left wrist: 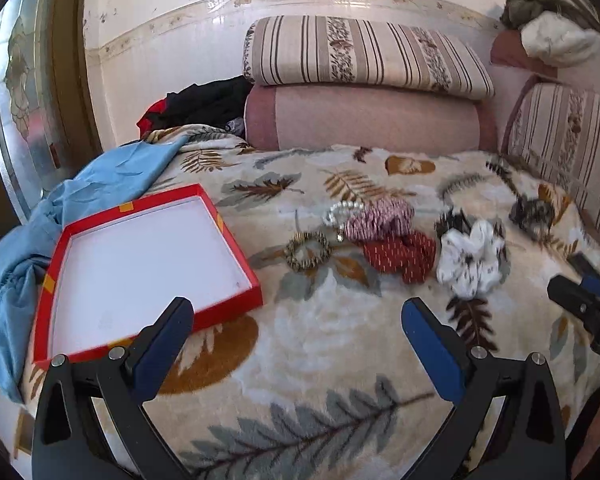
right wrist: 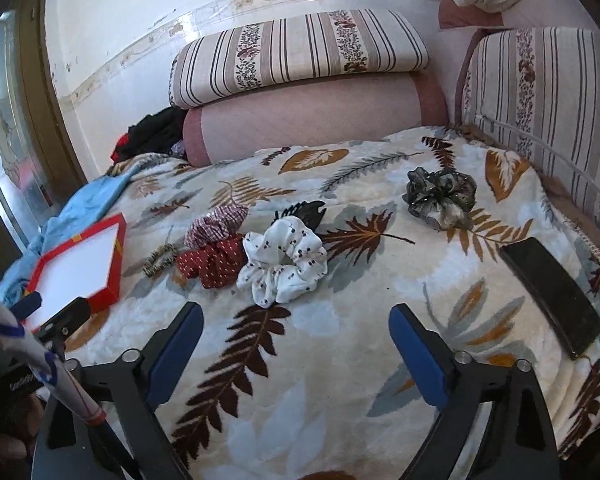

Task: Organize jewelry
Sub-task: 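Grasp the white cherry-print scrunchie with the right gripper, then grasp the red polka-dot scrunchie with the left gripper while the right gripper holds the white scrunchie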

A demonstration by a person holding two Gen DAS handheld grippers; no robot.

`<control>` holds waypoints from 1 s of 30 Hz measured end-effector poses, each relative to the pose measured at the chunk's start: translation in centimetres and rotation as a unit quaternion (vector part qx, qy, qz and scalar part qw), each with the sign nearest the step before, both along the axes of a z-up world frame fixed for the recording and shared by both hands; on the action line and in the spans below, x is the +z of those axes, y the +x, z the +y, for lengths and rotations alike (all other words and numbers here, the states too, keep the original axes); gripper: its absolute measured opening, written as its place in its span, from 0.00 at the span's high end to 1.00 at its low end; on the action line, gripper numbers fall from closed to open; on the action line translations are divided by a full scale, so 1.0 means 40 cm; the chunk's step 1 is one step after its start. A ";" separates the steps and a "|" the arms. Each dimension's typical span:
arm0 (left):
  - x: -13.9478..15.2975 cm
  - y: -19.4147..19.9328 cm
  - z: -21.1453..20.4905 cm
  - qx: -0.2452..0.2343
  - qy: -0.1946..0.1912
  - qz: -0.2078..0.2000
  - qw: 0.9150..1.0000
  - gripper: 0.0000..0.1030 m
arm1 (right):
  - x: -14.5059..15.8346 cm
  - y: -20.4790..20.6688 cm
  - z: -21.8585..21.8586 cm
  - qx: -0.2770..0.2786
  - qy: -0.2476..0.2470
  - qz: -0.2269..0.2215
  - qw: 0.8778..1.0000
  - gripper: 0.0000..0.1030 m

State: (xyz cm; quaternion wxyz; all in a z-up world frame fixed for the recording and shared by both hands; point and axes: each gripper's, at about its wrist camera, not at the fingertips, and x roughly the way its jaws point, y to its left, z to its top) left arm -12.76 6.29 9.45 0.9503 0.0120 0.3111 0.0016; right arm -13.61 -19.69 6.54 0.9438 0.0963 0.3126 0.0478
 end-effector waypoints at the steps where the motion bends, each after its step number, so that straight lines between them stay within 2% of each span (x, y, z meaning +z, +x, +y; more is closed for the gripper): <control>1: 0.004 0.010 0.007 -0.002 -0.010 0.003 1.000 0.00 | 0.003 0.008 -0.006 0.004 0.011 0.001 1.000 0.10; 6: 0.014 0.077 0.032 -0.013 -0.038 0.012 0.999 0.00 | 0.008 0.064 -0.030 0.019 0.058 0.023 0.998 0.11; 8: 0.005 0.106 0.037 -0.019 -0.052 0.022 0.998 0.00 | 0.000 0.112 -0.026 0.032 0.071 0.045 0.996 0.16; 11: -0.014 0.119 0.033 -0.025 -0.062 0.032 0.997 0.00 | -0.030 0.184 -0.012 0.042 0.069 0.077 0.994 0.16; 14: -0.025 0.122 0.020 -0.040 -0.057 0.036 0.997 0.09 | -0.072 0.259 -0.001 0.037 0.067 0.104 0.992 0.16; 17: -0.032 0.130 0.017 -0.046 -0.063 0.040 0.996 0.09 | -0.106 0.321 0.009 0.041 0.060 0.129 0.989 0.19; 18: -0.035 0.133 0.015 -0.048 -0.065 0.043 0.996 0.09 | -0.117 0.334 0.012 0.042 0.060 0.136 0.988 0.25; 20: -0.041 0.143 0.009 -0.052 -0.067 0.048 0.995 0.09 | -0.137 0.343 0.019 0.051 0.057 0.148 0.986 0.78; 23: -0.046 0.159 0.000 -0.062 -0.078 0.055 0.994 0.09 | -0.120 0.323 -0.006 0.052 0.090 0.133 0.986 0.86; 27: -0.055 0.209 -0.048 -0.085 -0.092 0.072 0.989 0.09 | -0.056 0.267 -0.046 0.041 0.104 0.078 0.991 0.86; 30: -0.084 0.262 -0.109 -0.100 -0.078 0.093 0.987 0.09 | -0.027 0.242 -0.068 0.038 0.120 0.053 0.991 0.86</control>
